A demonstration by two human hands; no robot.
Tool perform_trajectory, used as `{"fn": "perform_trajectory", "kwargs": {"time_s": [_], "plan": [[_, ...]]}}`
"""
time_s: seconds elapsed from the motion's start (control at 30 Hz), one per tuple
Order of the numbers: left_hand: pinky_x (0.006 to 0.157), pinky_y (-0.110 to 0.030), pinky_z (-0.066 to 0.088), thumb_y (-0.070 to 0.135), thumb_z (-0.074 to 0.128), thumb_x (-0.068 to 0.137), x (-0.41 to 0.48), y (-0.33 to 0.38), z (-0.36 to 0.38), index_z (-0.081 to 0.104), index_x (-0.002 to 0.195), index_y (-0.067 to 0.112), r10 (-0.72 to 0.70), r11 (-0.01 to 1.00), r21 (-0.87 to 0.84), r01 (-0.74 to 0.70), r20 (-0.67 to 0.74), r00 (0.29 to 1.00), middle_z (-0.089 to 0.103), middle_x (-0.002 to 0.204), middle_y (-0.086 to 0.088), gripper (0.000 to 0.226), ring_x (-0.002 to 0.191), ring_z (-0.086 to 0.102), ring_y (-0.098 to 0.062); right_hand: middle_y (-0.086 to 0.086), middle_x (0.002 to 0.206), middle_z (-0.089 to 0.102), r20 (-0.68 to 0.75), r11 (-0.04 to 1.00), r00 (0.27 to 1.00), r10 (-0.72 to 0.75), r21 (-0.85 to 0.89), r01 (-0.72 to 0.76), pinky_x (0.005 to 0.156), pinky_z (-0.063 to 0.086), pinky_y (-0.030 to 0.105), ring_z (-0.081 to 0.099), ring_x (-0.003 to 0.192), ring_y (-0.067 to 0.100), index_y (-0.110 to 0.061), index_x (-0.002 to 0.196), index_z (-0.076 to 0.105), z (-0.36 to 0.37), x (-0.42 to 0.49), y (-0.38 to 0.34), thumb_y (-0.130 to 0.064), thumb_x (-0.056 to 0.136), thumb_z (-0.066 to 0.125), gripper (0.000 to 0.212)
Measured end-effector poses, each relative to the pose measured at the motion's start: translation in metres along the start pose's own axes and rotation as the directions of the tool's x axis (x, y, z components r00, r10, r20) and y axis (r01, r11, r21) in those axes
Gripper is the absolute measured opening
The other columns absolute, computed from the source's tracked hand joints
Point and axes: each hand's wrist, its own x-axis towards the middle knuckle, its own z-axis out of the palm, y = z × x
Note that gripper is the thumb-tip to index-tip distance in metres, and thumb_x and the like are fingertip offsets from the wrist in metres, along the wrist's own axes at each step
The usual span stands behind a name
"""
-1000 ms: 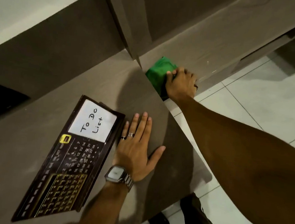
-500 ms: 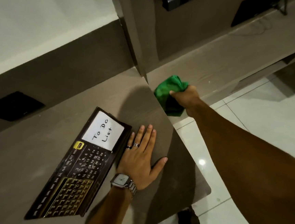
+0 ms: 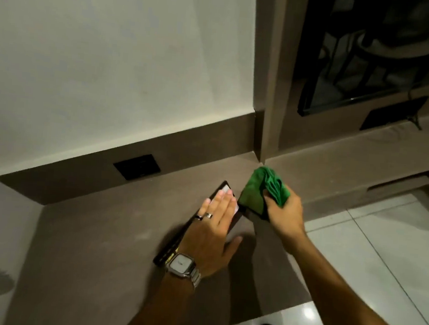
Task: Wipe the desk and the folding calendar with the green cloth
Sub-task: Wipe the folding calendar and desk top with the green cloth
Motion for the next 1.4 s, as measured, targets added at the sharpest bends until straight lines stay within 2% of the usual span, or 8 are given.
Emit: {"fn": "perform_trajectory", "kwargs": {"time_s": [0.3, 0.43, 0.6, 0.8, 0.97, 1.1, 1.27, 1.4], "plan": [[0.117, -0.042, 0.002, 0.058, 0.053, 0.069, -0.071, -0.054, -0.007, -0.002, 0.15, 0.007, -0.249, 0.968, 0.099, 0.232, 0.225, 0.942, -0.006, 0.159, -0.01, 0.11, 0.148, 0.0, -0.03, 0.009, 0.149, 0.041, 0.237, 0.876, 0.915, -0.327, -0.287, 0.387, 0.116, 0.026, 0.044, 0.028, 0.142, 0.021, -0.013, 0.143, 0.04, 0.071, -0.106, 0.026, 0.014, 0.079, 0.056, 0.071], [0.115, -0.035, -0.01, 0.035, 0.072, 0.073, -0.072, -0.062, 0.007, -0.024, 0.142, 0.018, -0.257, 0.965, 0.034, 0.258, 0.278, 0.925, -0.021, 0.156, -0.002, 0.119, 0.144, -0.019, -0.021, -0.001, 0.156, 0.019, 0.488, 0.728, 0.795, -0.36, -0.385, 0.567, 0.117, 0.01, 0.04, 0.006, 0.146, 0.017, -0.018, 0.148, 0.027, 0.087, -0.129, 0.056, 0.002, 0.08, 0.064, 0.08], [0.114, -0.035, -0.012, 0.035, 0.078, 0.071, -0.074, -0.063, 0.008, -0.022, 0.146, 0.016, -0.226, 0.974, 0.058, 0.219, 0.293, 0.929, -0.028, 0.152, 0.0, 0.126, 0.142, -0.023, -0.02, -0.002, 0.162, 0.011, 0.625, 0.594, 0.729, -0.278, -0.485, 0.642, 0.117, 0.021, 0.052, -0.003, 0.148, 0.02, -0.028, 0.152, 0.008, 0.092, -0.125, 0.078, -0.018, 0.085, 0.062, 0.086], [0.114, -0.037, -0.012, 0.027, 0.081, 0.072, -0.072, -0.061, 0.006, -0.025, 0.144, 0.017, -0.265, 0.963, 0.046, 0.264, 0.318, 0.91, -0.03, 0.152, -0.001, 0.129, 0.142, -0.025, -0.021, 0.006, 0.154, 0.02, 0.393, 0.619, 0.907, -0.152, -0.677, 0.397, 0.098, 0.043, 0.057, 0.029, 0.133, 0.036, -0.043, 0.148, 0.01, 0.095, -0.105, 0.076, -0.029, 0.082, 0.07, 0.09], [0.116, -0.036, -0.012, 0.024, 0.072, 0.078, -0.073, -0.063, 0.007, -0.025, 0.142, 0.02, -0.277, 0.953, -0.028, 0.302, 0.32, 0.906, -0.029, 0.153, 0.0, 0.116, 0.144, -0.022, -0.022, 0.015, 0.152, 0.026, 0.566, 0.588, 0.751, -0.339, -0.496, 0.639, 0.105, 0.04, 0.054, 0.025, 0.137, 0.036, -0.034, 0.151, 0.021, 0.098, -0.102, 0.074, -0.006, 0.086, 0.063, 0.082], [0.115, -0.035, -0.012, 0.007, 0.075, 0.072, -0.073, -0.062, 0.011, -0.026, 0.143, 0.02, -0.294, 0.948, -0.019, 0.317, 0.321, 0.9, -0.029, 0.153, 0.002, 0.124, 0.142, -0.024, -0.019, 0.015, 0.151, 0.029, 0.377, 0.635, 0.872, -0.312, -0.6, 0.487, 0.102, 0.044, 0.053, 0.027, 0.136, 0.035, -0.03, 0.149, 0.029, 0.09, -0.072, 0.065, -0.002, 0.086, 0.06, 0.075], [0.116, -0.035, -0.012, 0.01, 0.067, 0.079, -0.072, -0.065, 0.011, -0.026, 0.141, 0.024, -0.302, 0.934, -0.088, 0.346, 0.322, 0.897, -0.031, 0.152, 0.004, 0.113, 0.143, -0.024, -0.018, 0.017, 0.149, 0.036, 0.642, 0.465, 0.664, -0.383, -0.487, 0.739, 0.092, 0.048, 0.061, 0.032, 0.132, 0.043, -0.032, 0.148, 0.029, 0.096, -0.086, 0.069, -0.005, 0.077, 0.072, 0.088], [0.119, -0.038, -0.007, -0.007, 0.063, 0.072, -0.074, -0.063, 0.011, -0.027, 0.143, 0.024, -0.312, 0.935, -0.067, 0.348, 0.306, 0.899, -0.03, 0.154, 0.003, 0.119, 0.143, -0.025, -0.017, 0.015, 0.15, 0.025, 0.476, 0.51, 0.807, -0.35, -0.626, 0.59, 0.096, 0.042, 0.063, 0.016, 0.141, 0.038, -0.049, 0.14, 0.033, 0.079, -0.058, 0.065, -0.016, 0.078, 0.073, 0.081]]}}
